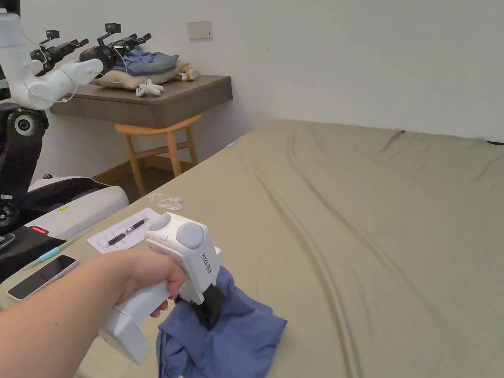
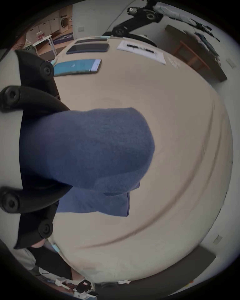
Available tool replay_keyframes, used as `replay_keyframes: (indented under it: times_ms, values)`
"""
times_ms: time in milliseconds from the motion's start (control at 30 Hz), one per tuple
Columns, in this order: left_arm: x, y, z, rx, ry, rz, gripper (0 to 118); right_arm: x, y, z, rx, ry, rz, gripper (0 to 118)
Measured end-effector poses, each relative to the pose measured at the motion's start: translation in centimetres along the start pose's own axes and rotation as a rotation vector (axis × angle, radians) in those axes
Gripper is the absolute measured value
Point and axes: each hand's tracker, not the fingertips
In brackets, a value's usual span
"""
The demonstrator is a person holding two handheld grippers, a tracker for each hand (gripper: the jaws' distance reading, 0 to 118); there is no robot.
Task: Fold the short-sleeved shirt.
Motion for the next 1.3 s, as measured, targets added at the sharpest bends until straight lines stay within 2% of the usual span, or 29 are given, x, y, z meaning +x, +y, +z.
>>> replay_keyframes:
  times_ms: [67, 100, 133, 233, 400, 433, 467, 500, 533, 567, 600, 700, 767, 833, 933, 1000, 1067, 1167, 1200, 1267, 1300]
  values:
    - [-0.6, -0.6, 0.3, 0.015, 0.01, -0.006, 88, 0.0, 0.4, 0.0, -0.002, -0.018, 0.01, 0]
    - [-0.9, -1.0, 0.8, 0.042, 0.011, -0.013, 102, -0.1, 0.6, 0.1, -0.002, -0.022, 0.015, 0]
    - [-0.7, -1.5, 1.5, 0.062, 0.003, -0.009, 108, -0.1, 0.8, 0.2, 0.0, -0.024, 0.018, 0]
    - [-1.0, -1.9, 3.6, 0.107, 0.001, 0.066, 108, -0.1, 1.2, 0.5, 0.02, -0.016, 0.022, 0]
    - [1.9, -2.3, 7.3, 0.243, 0.038, 0.056, 107, -0.6, 1.8, 1.6, 0.051, -0.038, 0.085, 0]
    - [3.1, -2.4, 8.1, 0.277, 0.05, 0.057, 100, -0.6, 1.9, 2.1, 0.062, -0.036, 0.082, 0]
    - [4.2, -2.7, 8.7, 0.326, 0.048, 0.061, 82, -0.6, 2.1, 2.5, 0.076, -0.037, 0.085, 0]
    - [5.5, -3.0, 9.4, 0.376, 0.024, 0.076, 56, -0.6, 2.3, 3.0, 0.097, -0.046, 0.093, 0]
    - [6.8, -2.9, 9.6, 0.408, 0.013, 0.09, 23, -0.7, 2.5, 3.6, 0.113, -0.059, 0.106, 0]
    - [8.3, -3.4, 10.1, 0.442, 0.015, 0.106, 8, -0.7, 2.7, 4.2, 0.131, -0.073, 0.126, 0]
    - [10.0, -4.1, 10.6, 0.515, 0.021, 0.142, 1, -0.8, 2.8, 4.8, 0.146, -0.1, 0.164, 0]
    - [16.3, -6.4, 12.5, 0.737, -0.059, 0.156, 0, -0.9, 2.8, 6.3, 0.182, -0.191, 0.224, 0]
    - [20.3, -8.5, 13.9, 0.89, -0.096, 0.178, 0, -0.9, 2.6, 7.2, 0.213, -0.29, 0.281, 0]
    - [25.4, -10.3, 15.7, 0.975, -0.093, 0.143, 0, -1.0, 2.3, 8.4, 0.278, -0.383, 0.336, 0]
    - [31.3, -13.2, 17.3, 1.163, -0.105, 0.046, 0, -1.5, 2.3, 10.5, 0.428, -0.488, 0.346, 0]
    - [34.1, -14.6, 18.0, 1.231, -0.113, 0.012, 0, -2.9, 2.2, 11.9, 0.504, -0.584, 0.39, 0]
    - [36.2, -15.7, 18.5, 1.221, -0.144, 0.02, 0, -4.1, 2.1, 13.1, 0.575, -0.691, 0.412, 0]
    - [37.8, -17.7, 18.2, 1.292, -0.252, 0.085, 0, -5.0, 1.8, 15.1, 0.727, -0.723, 0.478, 0]
    - [38.0, -18.1, 17.8, 1.305, -0.234, 0.09, 0, -5.4, 1.4, 15.6, 0.768, -0.737, 0.495, 0]
    - [38.8, -18.8, 17.0, 1.327, -0.181, 0.095, 0, -6.5, 0.9, 16.2, 0.849, -0.782, 0.609, 0]
    - [39.1, -19.1, 16.4, 1.332, -0.185, 0.1, 0, -6.1, 0.3, 16.0, 0.85, -0.795, 0.558, 0]
